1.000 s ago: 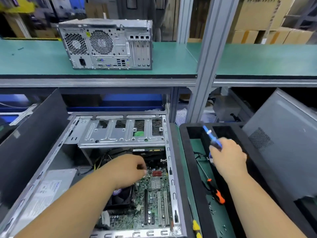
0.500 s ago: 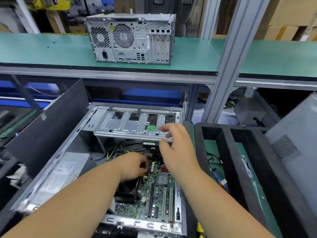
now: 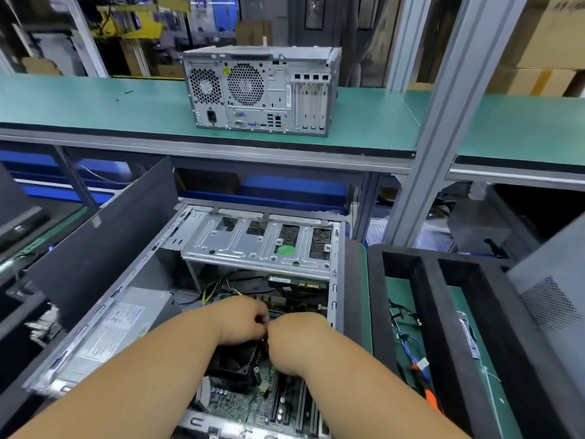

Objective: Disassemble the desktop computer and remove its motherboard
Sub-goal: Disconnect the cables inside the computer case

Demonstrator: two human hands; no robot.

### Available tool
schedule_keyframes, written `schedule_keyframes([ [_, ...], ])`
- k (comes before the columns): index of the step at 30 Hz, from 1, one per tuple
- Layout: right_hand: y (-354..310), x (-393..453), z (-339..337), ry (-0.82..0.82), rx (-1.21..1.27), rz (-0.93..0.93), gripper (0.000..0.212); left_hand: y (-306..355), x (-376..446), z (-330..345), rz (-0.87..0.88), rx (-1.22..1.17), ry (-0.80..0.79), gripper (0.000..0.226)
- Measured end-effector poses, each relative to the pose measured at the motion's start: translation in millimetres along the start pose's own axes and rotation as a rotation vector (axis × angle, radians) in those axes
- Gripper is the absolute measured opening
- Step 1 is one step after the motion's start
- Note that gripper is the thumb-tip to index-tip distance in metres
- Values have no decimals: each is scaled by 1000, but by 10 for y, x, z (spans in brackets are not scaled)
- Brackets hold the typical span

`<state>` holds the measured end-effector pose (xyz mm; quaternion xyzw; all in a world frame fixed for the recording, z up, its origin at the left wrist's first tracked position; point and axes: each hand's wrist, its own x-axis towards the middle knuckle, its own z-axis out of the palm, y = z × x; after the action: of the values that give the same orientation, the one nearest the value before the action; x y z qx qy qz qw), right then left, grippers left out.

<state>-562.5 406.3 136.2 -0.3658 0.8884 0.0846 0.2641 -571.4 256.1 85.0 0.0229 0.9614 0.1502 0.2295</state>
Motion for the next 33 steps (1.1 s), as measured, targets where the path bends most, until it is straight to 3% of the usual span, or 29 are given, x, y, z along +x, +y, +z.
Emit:
schedule_keyframes([
  [4,3,0,-46,-38,2,31,12,3,-8,-8,1,-6,-10,19],
  [8,10,37,-30,-50,23,75,30,4,-29,-25,-10,-27,-10,21],
  [19,34,147,49,-26,-9,113,28,52,-33,-41,43,53,0,26],
  [23,25,157,57,-24,-15,122,18,-1,-86,-114,80,53,100,25],
  [26,7,159,54,2,-22,126,5,-157,-180,-297,80,39,201,23],
  [33,26,189,77,136,132,179,15,-575,-314,-464,111,120,180,16],
])
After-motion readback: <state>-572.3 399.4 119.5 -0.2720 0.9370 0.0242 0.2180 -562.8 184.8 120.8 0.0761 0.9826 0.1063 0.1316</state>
